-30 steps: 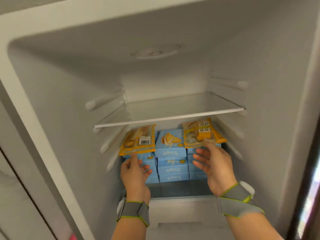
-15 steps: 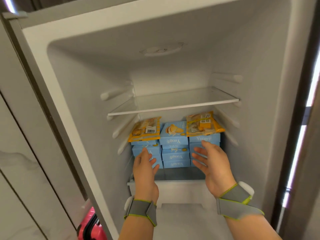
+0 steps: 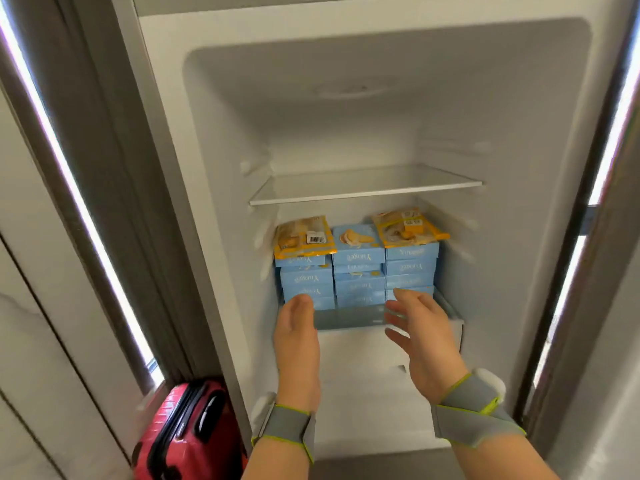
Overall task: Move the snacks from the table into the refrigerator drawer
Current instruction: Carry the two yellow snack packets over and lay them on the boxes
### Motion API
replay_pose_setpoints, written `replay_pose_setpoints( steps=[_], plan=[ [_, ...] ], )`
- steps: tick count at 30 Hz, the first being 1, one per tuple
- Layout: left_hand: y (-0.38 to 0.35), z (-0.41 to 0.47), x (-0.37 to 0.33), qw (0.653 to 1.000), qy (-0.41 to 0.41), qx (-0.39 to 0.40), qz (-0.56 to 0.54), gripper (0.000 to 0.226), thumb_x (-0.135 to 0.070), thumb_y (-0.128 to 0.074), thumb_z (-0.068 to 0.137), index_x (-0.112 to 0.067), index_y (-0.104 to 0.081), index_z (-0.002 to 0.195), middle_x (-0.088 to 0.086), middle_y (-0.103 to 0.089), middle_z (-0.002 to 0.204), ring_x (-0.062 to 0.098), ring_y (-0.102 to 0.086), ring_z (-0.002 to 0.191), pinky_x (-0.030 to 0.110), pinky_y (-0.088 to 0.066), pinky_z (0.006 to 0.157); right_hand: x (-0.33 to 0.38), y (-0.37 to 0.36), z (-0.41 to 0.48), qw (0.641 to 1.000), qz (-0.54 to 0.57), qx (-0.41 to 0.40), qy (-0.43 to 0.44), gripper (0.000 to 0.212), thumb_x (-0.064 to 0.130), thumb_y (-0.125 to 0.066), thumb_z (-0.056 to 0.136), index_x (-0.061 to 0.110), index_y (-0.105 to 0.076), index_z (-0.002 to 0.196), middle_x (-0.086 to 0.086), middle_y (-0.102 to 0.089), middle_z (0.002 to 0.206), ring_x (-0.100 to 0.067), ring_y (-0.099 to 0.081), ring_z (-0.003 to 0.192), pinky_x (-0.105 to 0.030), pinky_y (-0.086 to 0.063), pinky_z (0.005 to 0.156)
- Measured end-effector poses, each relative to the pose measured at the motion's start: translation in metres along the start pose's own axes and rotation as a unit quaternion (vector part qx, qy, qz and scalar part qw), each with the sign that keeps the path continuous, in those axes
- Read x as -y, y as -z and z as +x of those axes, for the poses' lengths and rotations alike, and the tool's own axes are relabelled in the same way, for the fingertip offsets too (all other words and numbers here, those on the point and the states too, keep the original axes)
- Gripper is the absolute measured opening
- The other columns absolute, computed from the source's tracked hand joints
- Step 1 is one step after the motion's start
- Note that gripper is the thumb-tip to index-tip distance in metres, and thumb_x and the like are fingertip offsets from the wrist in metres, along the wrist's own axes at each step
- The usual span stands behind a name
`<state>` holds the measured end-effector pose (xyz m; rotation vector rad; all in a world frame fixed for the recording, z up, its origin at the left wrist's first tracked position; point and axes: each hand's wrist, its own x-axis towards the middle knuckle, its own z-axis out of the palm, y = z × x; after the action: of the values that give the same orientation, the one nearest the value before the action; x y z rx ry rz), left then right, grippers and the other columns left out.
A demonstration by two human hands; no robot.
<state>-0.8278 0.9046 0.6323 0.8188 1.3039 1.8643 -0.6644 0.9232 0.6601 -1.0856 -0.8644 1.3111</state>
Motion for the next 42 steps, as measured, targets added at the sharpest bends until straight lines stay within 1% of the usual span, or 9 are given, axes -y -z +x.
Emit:
replay_pose_setpoints(
  steps=[4,9,13,18,23,27,32,36,42],
  plan=[
    [0.034,-0.023,0.031,0.997,0.042,0.044,0.037,0.036,-0.051,-0.056,0.102,-0.035,-0.062,0.134,-0.015,-0.063,0.135,0.008,-0.058,0.126,0.039,-0.045,0.114,-0.04,-0.004,-0.048,0.998,-0.057,-0.014,-0.026,0.022,0.031,-0.065,0.099,0.02,-0.067,0.117,-0.007,-0.069,0.123,-0.023,-0.065,0.115,-0.046,-0.052,0.104],
    [0.051,-0.066,0.061,0.988,0.089,0.109,0.061,0.027,-0.046,-0.057,0.103,-0.043,-0.054,0.129,-0.021,-0.057,0.133,-0.003,-0.054,0.117,0.022,-0.037,0.101,-0.069,0.016,-0.094,0.987,-0.136,-0.081,-0.024,0.025,0.041,-0.067,0.096,0.031,-0.066,0.118,0.004,-0.067,0.125,-0.017,-0.061,0.119,-0.048,-0.047,0.11],
    [0.042,-0.089,0.066,0.983,0.082,0.144,0.084,0.026,-0.046,-0.059,0.102,-0.042,-0.057,0.128,-0.018,-0.06,0.136,0.0,-0.056,0.12,0.024,-0.037,0.102,-0.061,0.039,-0.119,0.981,-0.152,-0.122,-0.013,0.03,0.041,-0.065,0.097,0.032,-0.065,0.125,0.006,-0.065,0.126,-0.017,-0.059,0.121,-0.047,-0.046,0.111],
    [0.003,-0.133,0.053,0.97,0.067,0.223,0.075,0.021,-0.047,-0.06,0.101,-0.044,-0.061,0.122,-0.02,-0.062,0.134,0.001,-0.056,0.124,0.026,-0.04,0.102,-0.035,0.085,-0.163,0.969,-0.147,-0.197,0.028,0.035,0.041,-0.065,0.097,0.029,-0.065,0.13,0.008,-0.067,0.123,-0.013,-0.062,0.113,-0.037,-0.05,0.098],
    [-0.038,-0.201,0.049,0.948,0.066,0.305,0.067,0.036,-0.057,-0.057,0.097,-0.042,-0.059,0.13,-0.018,-0.06,0.137,0.004,-0.055,0.127,0.029,-0.04,0.103,-0.01,0.145,-0.216,0.953,-0.137,-0.265,0.054,0.029,0.038,-0.062,0.101,0.029,-0.062,0.128,0.009,-0.066,0.122,-0.003,-0.06,0.107,-0.032,-0.049,0.089],
    [-0.073,-0.282,0.044,0.919,0.064,0.385,0.052,0.048,-0.066,-0.056,0.087,-0.043,-0.059,0.129,-0.018,-0.061,0.138,0.004,-0.055,0.129,0.034,-0.043,0.11,0.008,0.211,-0.28,0.933,-0.127,-0.33,0.067,0.034,0.042,-0.062,0.1,0.031,-0.06,0.133,0.008,-0.064,0.128,-0.013,-0.058,0.117,-0.034,-0.045,0.095],
    [-0.105,-0.413,0.035,0.877,0.02,0.474,0.076,0.04,-0.056,-0.056,0.1,-0.039,-0.058,0.135,-0.014,-0.058,0.141,0.008,-0.052,0.132,0.033,-0.043,0.107,0.029,0.297,-0.39,0.892,-0.13,-0.422,0.091,0.036,0.042,-0.06,0.101,0.031,-0.06,0.135,0.008,-0.064,0.128,-0.01,-0.059,0.111,-0.029,-0.047,0.078],
    [-0.115,-0.519,0.019,0.835,-0.016,0.538,0.111,0.043,-0.053,-0.055,0.101,-0.034,-0.057,0.139,-0.01,-0.057,0.142,0.011,-0.052,0.132,0.042,-0.043,0.114,0.038,0.361,-0.481,0.847,-0.164,-0.495,0.106,0.041,0.043,-0.06,0.1,0.034,-0.057,0.14,0.005,-0.063,0.134,-0.014,-0.058,0.116,-0.034,-0.045,0.09],
    [-0.112,-0.644,0.007,0.77,-0.079,0.62,0.13,0.049,-0.057,-0.052,0.101,-0.033,-0.053,0.145,-0.013,-0.051,0.142,0.01,-0.046,0.135,0.041,-0.042,0.114,0.035,0.416,-0.597,0.794,-0.193,-0.565,0.112,0.047,0.043,-0.062,0.098,0.031,-0.056,0.143,0.0,-0.061,0.142,-0.019,-0.055,0.129,-0.042,-0.045,0.108]
  ],
)
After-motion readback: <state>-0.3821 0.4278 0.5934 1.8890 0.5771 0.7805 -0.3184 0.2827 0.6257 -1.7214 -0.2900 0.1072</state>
